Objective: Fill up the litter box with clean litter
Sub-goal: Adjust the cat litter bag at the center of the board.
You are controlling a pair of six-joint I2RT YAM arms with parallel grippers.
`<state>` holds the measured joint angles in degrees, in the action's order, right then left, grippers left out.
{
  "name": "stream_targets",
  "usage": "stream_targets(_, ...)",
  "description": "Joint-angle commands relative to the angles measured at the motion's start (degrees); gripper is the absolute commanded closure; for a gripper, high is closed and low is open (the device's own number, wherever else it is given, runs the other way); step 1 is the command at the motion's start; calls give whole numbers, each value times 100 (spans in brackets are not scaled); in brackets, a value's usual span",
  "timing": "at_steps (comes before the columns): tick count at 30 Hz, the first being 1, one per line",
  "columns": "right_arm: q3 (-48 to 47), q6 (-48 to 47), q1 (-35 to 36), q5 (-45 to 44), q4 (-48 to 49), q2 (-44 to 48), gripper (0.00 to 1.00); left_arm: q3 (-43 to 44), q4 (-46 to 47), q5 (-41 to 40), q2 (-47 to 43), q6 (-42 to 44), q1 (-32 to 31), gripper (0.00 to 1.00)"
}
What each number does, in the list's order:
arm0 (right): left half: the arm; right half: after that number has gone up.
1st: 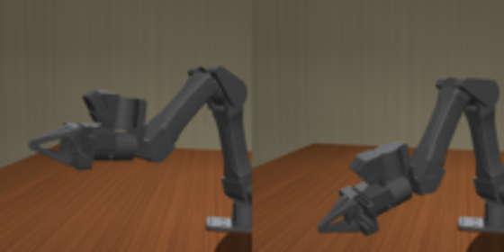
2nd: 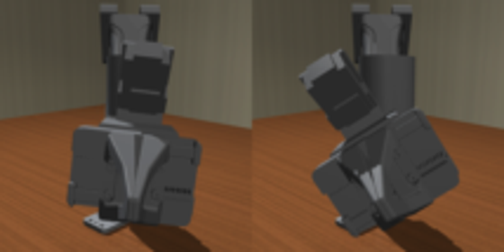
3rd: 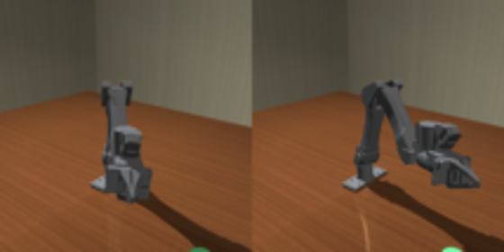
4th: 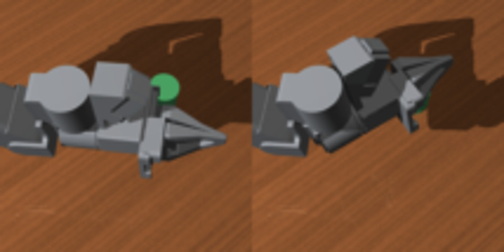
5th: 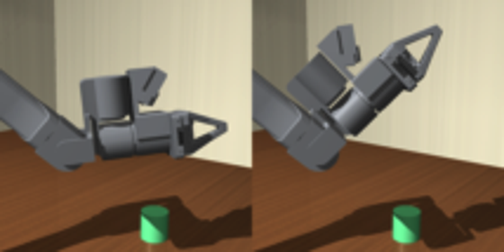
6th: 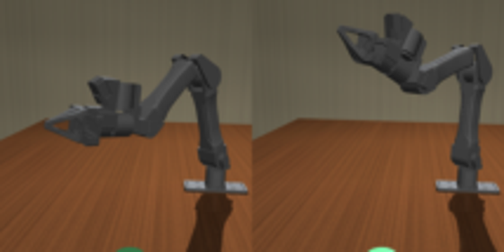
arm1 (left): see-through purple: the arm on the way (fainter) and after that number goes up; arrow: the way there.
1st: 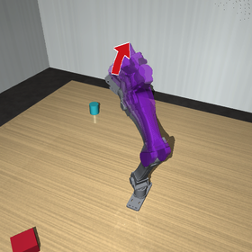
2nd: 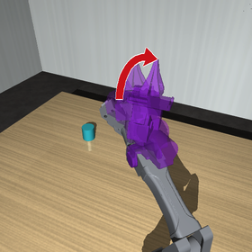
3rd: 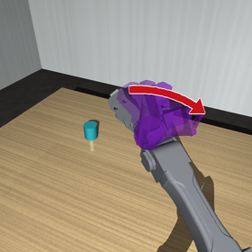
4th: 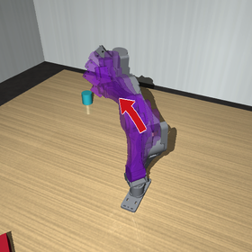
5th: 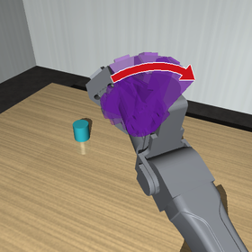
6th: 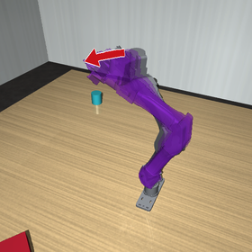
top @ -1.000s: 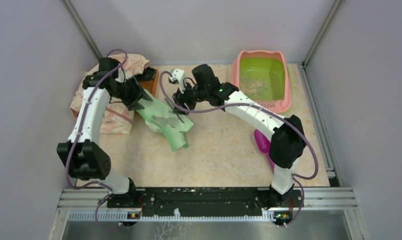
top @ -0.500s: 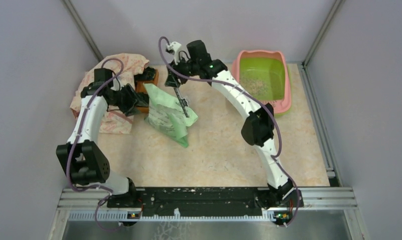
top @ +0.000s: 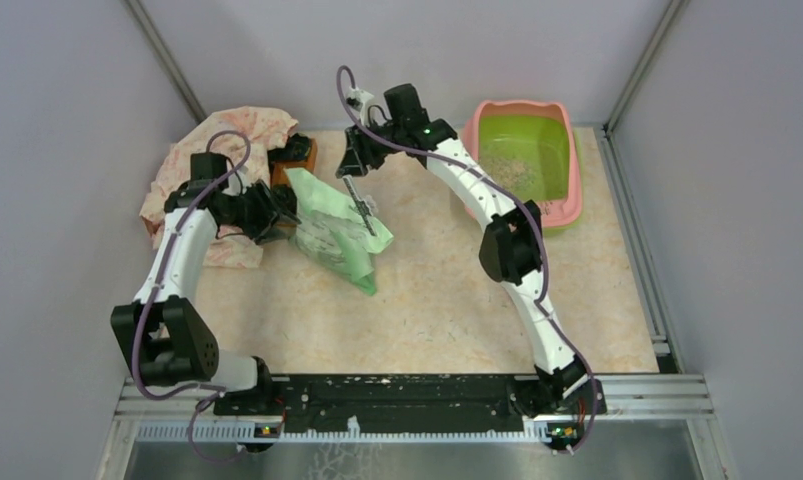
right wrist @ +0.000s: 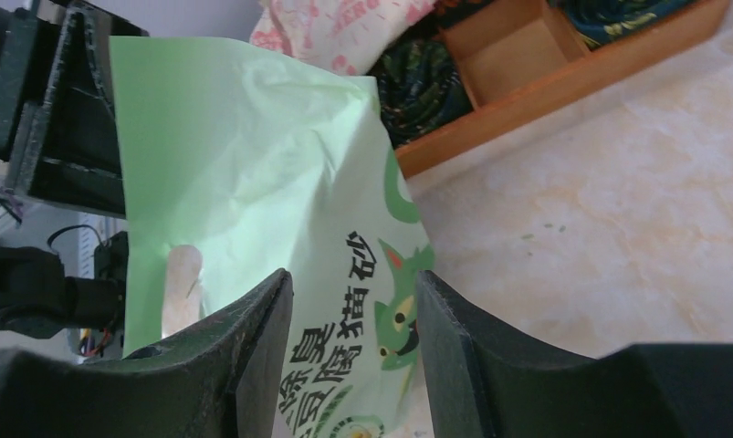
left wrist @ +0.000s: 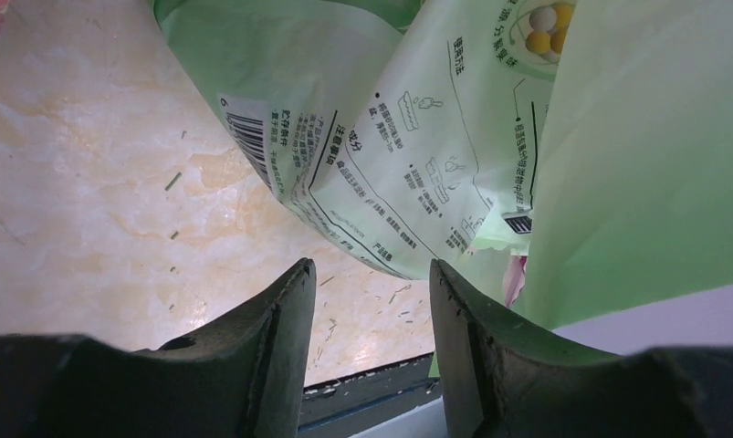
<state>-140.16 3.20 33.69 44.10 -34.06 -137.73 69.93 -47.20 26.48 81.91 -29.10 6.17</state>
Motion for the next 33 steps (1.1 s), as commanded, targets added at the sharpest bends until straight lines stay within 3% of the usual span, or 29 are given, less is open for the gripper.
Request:
stream_targets(1, -327, 269, 227, 427, 531, -66, 48, -288, 324, 153, -295, -38, 28, 46)
stream_targets(6, -392, 321, 472, 332, 543, -176, 47, -644, 452, 81, -427, -51, 32, 46)
stream_targets(10, -690, 129, 627, -30, 31, -427, 47, -866, 548, 137, -524, -54, 31, 46)
stream_targets(16, -102, -209, 885, -542, -89, -119, 47, -1013, 648, 170, -573, -25, 33, 46)
stream_targets(22, -489, -719, 1070, -1304, -726, -263, 46, -1051, 734, 247, -558, -22, 34, 47)
stream_targets(23, -494, -755, 1097, -1413, -754, -266, 50, -1059, 738, 252, -565, -19, 26, 47)
stream_targets(24, -497, -811, 1130, -1495, -793, -279, 62, -1067, 738, 263, -578, -9, 30, 47)
stream_targets(26, -472, -788, 1148, -1654, -798, -260, 100, -1107, 736, 277, -608, 5, 31, 47)
stream_targets(31, 78, -382, 1131, -1807, -673, 100, 100, -1211, 739, 261, -694, 28, 30, 47)
stream_targets(33, 785, 10, 1145, -2004, -452, 569, 100, -1249, 752, 276, -732, 27, 27, 47)
